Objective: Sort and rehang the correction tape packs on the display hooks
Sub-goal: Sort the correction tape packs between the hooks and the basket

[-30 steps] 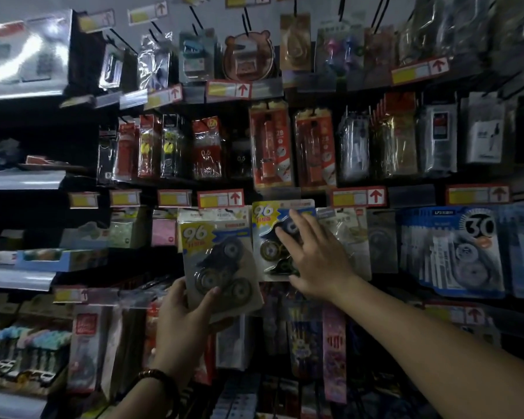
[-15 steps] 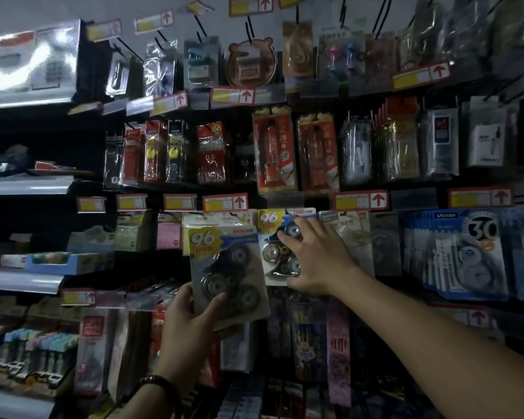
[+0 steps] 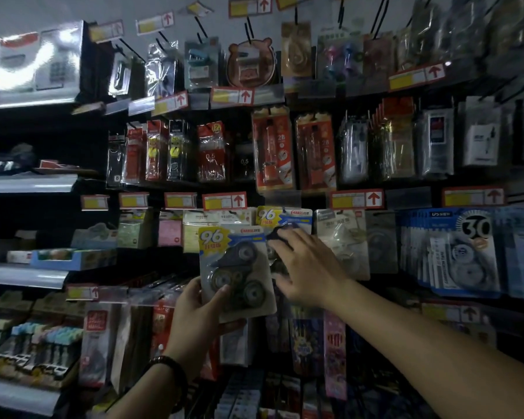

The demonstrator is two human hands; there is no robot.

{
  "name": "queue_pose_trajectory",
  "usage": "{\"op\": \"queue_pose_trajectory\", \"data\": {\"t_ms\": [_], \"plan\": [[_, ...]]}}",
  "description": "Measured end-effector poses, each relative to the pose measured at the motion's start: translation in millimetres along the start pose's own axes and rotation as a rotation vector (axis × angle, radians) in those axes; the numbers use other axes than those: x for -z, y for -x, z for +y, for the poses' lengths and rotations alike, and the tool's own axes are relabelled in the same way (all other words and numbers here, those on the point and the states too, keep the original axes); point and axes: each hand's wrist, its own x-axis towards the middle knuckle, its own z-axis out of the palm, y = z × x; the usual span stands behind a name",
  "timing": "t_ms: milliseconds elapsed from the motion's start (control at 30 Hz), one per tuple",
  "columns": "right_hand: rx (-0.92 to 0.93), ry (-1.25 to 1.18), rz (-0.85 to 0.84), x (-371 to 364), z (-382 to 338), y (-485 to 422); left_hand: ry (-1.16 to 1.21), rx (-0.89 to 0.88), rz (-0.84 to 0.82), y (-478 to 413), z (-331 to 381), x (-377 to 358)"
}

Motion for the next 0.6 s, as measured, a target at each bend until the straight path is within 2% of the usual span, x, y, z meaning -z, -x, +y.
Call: {"op": "queue_pose_trajectory", "data": {"t_ms": [67,167,400,500,600], "plan": [[0.076,-0.067,0.041,1.0,-5.8,10.3,0.003,0.009,-0.022,3.0,1.2,-6.4],[0.132,-0.044,-0.025,-1.4,-10.3,20.5,-0.005,0.029,-0.076,8.4,4.8,-16.1],[0.1,-0.091,-0.043,-7.6,-2.1,29.7,-0.064,0.06,-0.134,13.6,2.7,-30.4],[0.078,-0.038,-0.022,-8.1,2.3,27.1,-0.199,0.033,-0.115,8.9,1.0,-34.4],[0.041,0.066,-0.037,-9.3,8.3,21.9,-0.442,-0.058,-0.047,4.5,0.0,-36.0]]}}
